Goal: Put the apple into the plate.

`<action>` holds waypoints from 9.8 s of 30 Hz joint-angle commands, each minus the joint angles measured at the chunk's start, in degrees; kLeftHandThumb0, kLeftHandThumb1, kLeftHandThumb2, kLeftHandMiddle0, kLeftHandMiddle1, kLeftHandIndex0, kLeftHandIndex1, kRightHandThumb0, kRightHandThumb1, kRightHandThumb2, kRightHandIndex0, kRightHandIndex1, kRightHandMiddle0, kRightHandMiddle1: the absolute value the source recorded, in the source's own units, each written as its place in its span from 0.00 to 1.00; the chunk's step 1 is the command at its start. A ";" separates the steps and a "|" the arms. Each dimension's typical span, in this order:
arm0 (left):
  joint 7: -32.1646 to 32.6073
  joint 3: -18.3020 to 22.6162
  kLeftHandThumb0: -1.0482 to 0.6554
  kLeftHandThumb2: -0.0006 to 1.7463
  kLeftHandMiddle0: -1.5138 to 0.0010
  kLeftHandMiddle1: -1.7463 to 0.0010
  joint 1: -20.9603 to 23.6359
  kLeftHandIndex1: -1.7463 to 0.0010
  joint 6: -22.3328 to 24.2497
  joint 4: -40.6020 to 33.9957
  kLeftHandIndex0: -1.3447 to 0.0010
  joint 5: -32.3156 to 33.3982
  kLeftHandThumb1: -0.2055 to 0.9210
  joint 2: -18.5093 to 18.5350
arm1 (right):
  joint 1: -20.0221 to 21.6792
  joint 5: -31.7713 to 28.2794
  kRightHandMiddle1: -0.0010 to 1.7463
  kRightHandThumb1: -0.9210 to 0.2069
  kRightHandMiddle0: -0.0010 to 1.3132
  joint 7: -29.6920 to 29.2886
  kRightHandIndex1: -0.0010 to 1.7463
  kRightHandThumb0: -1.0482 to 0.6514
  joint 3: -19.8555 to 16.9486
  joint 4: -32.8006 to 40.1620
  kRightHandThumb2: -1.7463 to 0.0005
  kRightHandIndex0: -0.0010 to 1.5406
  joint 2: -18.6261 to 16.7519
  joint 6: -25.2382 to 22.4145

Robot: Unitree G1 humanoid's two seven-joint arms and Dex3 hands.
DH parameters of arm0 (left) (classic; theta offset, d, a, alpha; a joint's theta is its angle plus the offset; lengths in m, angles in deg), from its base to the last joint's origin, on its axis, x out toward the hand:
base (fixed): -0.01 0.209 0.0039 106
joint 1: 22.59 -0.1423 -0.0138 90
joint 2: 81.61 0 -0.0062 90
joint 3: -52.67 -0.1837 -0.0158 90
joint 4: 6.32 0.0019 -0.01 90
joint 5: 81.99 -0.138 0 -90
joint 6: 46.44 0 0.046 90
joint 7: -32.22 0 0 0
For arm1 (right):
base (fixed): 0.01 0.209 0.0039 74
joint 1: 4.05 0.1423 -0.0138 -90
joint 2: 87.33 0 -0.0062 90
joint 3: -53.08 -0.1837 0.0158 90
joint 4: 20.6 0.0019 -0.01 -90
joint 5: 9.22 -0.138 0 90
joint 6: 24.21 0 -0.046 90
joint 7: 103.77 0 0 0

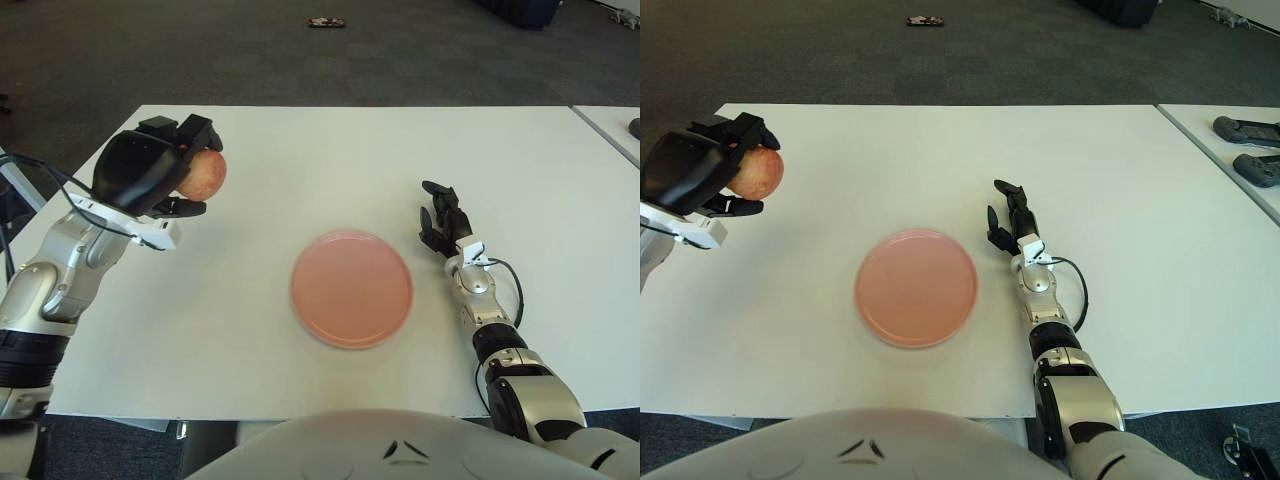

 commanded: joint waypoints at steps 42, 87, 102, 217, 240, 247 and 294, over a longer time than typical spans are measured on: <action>-8.49 -17.03 0.32 0.81 0.21 0.00 17.04 0.00 -14.47 3.66 0.50 -2.36 0.39 -19.37 | 0.42 -0.94 0.38 0.00 0.00 0.45 0.00 0.18 -0.55 -4.91 0.60 0.17 -1.00 -2.11; -8.87 -22.87 0.33 0.79 0.23 0.00 13.69 0.00 -17.35 13.53 0.51 -2.42 0.42 -25.83 | 1.41 -2.19 0.37 0.00 0.00 1.78 0.00 0.21 -1.82 -7.46 0.57 0.17 -0.61 -1.81; -10.13 -24.79 0.32 0.80 0.22 0.00 12.34 0.00 -17.55 15.80 0.51 -2.79 0.41 -25.61 | 1.51 -2.01 0.37 0.00 0.00 1.85 0.00 0.21 -1.71 -7.87 0.57 0.17 -0.50 -1.29; -3.58 -24.34 0.20 0.42 0.70 0.22 13.87 0.11 -29.04 24.33 0.73 -2.81 1.00 -22.09 | 1.07 0.09 0.39 0.00 0.00 -1.82 0.00 0.20 0.38 -7.64 0.56 0.17 -1.48 -0.73; -5.24 -23.61 0.20 0.42 0.71 0.25 13.63 0.12 -28.62 24.22 0.76 -1.82 1.00 -21.68 | 0.24 -0.08 0.40 0.00 0.00 -1.72 0.00 0.20 0.38 -5.73 0.56 0.17 -1.82 -1.89; -10.77 -24.89 0.10 0.45 0.80 0.54 14.53 0.25 -27.90 23.50 0.92 -2.07 1.00 -19.78 | 0.01 -0.22 0.40 0.00 0.00 -1.81 0.00 0.21 0.30 -5.22 0.57 0.17 -2.08 -2.10; -15.12 -23.00 0.00 0.52 1.00 1.00 16.83 0.95 -30.75 19.50 1.00 -2.51 1.00 -14.85 | -0.06 0.70 0.39 0.00 0.00 -2.98 0.00 0.18 0.83 -5.34 0.58 0.18 -1.93 -2.66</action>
